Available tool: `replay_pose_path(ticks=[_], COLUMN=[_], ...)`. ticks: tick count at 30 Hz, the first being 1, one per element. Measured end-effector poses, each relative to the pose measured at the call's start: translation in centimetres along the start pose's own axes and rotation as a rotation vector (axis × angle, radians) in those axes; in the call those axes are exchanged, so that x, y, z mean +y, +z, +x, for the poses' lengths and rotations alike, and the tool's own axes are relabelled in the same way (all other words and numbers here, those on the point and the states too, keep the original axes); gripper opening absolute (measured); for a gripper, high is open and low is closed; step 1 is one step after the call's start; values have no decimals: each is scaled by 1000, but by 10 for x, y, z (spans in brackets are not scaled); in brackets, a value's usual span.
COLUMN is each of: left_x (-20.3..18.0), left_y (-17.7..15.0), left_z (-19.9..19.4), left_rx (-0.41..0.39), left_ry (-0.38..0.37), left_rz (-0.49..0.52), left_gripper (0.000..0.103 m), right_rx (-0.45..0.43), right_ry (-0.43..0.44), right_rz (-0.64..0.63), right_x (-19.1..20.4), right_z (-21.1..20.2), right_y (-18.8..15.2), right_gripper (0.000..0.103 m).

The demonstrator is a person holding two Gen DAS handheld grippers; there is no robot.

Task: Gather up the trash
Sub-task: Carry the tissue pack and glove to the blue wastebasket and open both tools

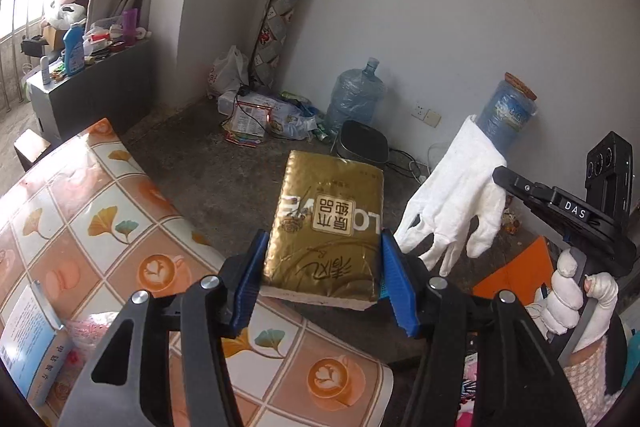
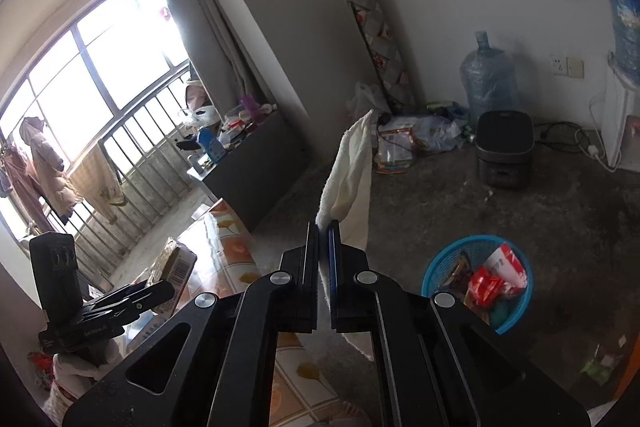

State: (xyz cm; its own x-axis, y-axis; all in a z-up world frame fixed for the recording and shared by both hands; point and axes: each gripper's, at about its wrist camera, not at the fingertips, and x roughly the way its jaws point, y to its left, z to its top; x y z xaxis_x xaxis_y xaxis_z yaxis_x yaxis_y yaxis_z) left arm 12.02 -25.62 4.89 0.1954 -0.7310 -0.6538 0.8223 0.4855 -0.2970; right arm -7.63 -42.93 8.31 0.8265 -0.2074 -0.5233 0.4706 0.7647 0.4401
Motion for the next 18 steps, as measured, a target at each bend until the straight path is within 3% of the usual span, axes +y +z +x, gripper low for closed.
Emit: replay_pose_path(ticks=[10, 16, 18], left_x=[-72, -103, -106], left_y=[18, 15, 10], left_z=[177, 266, 293], left_rx=[252, 329, 344], left_ry=[-110, -135, -152], left_rz=[120, 170, 163], left_gripper=[54, 54, 59], right_rx=[36, 74, 84], right_ry=[-210, -301, -330], right_rz=[127, 160, 175], right_x=[-100, -145, -161], right_z=[71, 113, 129], right_y=[2, 3, -3], right_gripper=[3, 4, 8])
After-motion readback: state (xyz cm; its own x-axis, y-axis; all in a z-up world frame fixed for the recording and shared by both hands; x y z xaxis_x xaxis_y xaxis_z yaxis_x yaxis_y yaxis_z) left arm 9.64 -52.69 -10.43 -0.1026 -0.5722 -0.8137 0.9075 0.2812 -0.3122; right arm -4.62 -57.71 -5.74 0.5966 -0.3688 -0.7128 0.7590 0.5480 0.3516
